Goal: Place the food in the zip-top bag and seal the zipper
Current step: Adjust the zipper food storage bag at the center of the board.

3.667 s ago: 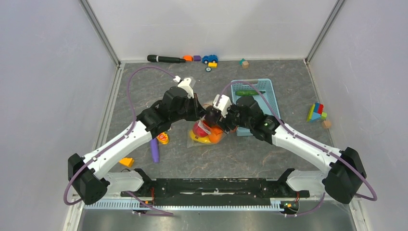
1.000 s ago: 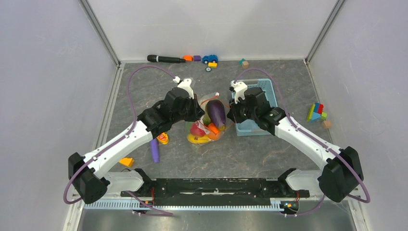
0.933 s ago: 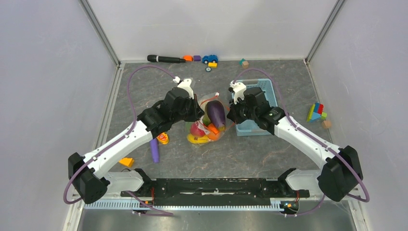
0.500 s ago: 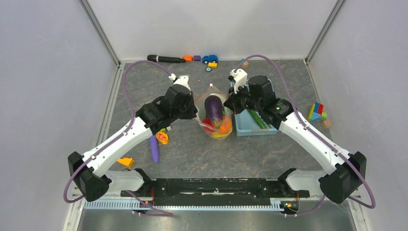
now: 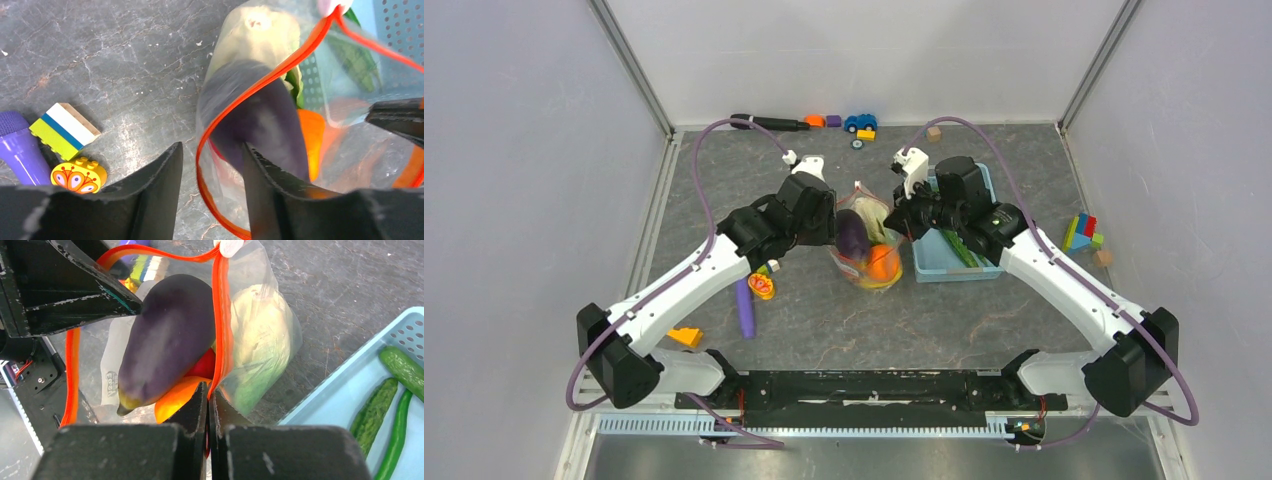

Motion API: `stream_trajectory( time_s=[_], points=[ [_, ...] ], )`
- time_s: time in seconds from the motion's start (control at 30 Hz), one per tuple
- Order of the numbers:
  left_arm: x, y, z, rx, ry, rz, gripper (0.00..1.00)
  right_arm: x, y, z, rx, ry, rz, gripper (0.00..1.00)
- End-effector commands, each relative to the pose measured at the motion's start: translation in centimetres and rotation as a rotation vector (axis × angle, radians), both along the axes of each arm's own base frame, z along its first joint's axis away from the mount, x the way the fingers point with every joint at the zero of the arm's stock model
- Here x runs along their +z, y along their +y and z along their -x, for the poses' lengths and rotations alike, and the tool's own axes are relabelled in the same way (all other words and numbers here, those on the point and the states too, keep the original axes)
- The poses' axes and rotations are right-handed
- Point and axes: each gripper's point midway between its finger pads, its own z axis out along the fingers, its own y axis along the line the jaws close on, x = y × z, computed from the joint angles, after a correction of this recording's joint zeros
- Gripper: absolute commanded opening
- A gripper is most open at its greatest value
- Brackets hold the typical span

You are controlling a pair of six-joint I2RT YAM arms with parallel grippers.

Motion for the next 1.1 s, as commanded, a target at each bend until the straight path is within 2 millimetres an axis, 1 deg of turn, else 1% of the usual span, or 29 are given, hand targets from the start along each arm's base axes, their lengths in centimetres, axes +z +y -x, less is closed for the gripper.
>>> stream_trajectory(
  time_s=[0.0, 0.1, 0.23, 0.33, 0.47, 0.5, 0.57, 0.6, 0.67, 0.7, 0.73, 0.77, 0.8, 0.83, 0.87, 0.93, 0.97, 1.03, 1.07],
  points=[
    [4.4, -1.0, -1.8, -0.037, -0.138, 0.028, 0.58, 2.8, 1.5, -0.1, 0.085, -0.087, -0.077, 0.00],
    [5.8, -1.8, -2.6, -0.081, -0.187, 0.024, 0.65, 3.1, 1.6, 0.1, 0.109, -0.099, -0.083, 0.00],
    [6.5, -2.3, -4.0, -0.130, -0.252, -0.034, 0.66, 3.2, 1.8, 0.3, 0.124, -0.099, -0.087, 0.00],
    [6.0, -2.7, -4.7, -0.167, -0.266, -0.090, 0.67, 3.2, 1.9, 0.2, 0.126, -0.099, -0.089, 0.00],
    [5.2, -2.2, -5.3, -0.144, -0.259, -0.144, 0.65, 3.4, 2.0, 0.0, 0.126, -0.100, -0.090, 0.00],
    [5.0, -2.1, -5.4, -0.137, -0.256, -0.149, 0.62, 3.4, 2.0, 0.0, 0.126, -0.100, -0.090, 0.00],
    [4.9, -1.9, -5.5, -0.125, -0.255, -0.151, 0.51, 3.5, 2.1, -0.1, 0.129, -0.101, -0.092, 0.00],
    [5.0, -1.8, -5.6, -0.111, -0.259, -0.149, 0.39, 3.5, 2.1, -0.2, 0.128, -0.098, -0.092, 0.00],
    [5.5, -1.4, -5.8, -0.068, -0.270, -0.137, 0.10, 3.1, 2.1, -0.3, 0.131, -0.084, -0.088, 0.01],
    [5.9, -1.2, -5.8, -0.050, -0.277, -0.129, 0.02, 2.8, 2.1, -0.4, 0.147, -0.093, -0.073, 0.06],
    [6.1, -1.1, -5.7, -0.039, -0.280, -0.117, 0.02, 2.7, 2.1, -0.4, 0.155, -0.091, -0.069, 0.13],
    [6.2, -1.1, -5.6, -0.038, -0.283, -0.105, 0.02, 2.6, 2.1, -0.4, 0.164, -0.092, -0.068, 0.23],
    [6.4, -1.1, -5.4, -0.037, -0.285, -0.093, 0.02, 2.9, 2.2, -0.3, 0.186, -0.106, -0.070, 0.37],
    [6.5, -1.0, -5.3, -0.038, -0.283, -0.086, 0.02, 3.3, 2.2, -0.2, 0.203, -0.126, -0.070, 0.54],
    [6.6, -1.0, -5.1, -0.036, -0.280, -0.079, 0.02, 3.9, 2.2, -0.1, 0.223, -0.159, -0.069, 0.63],
    [6.6, -0.7, -4.9, -0.023, -0.267, -0.074, 0.02, 5.5, 1.9, 0.2, 0.259, -0.244, -0.075, 0.79],
    [6.7, -0.6, -4.8, -0.016, -0.263, -0.074, 0.02, 6.3, 1.7, 0.3, 0.263, -0.283, -0.088, 0.85],
    [6.8, -0.4, -4.7, -0.002, -0.261, -0.070, 0.02, 7.7, 1.1, 0.6, 0.257, -0.346, -0.125, 0.96],
    [6.9, -0.3, -4.6, -0.001, -0.260, -0.068, 0.02, 8.2, 0.7, 0.8, 0.248, -0.372, -0.144, 0.98]
  ],
)
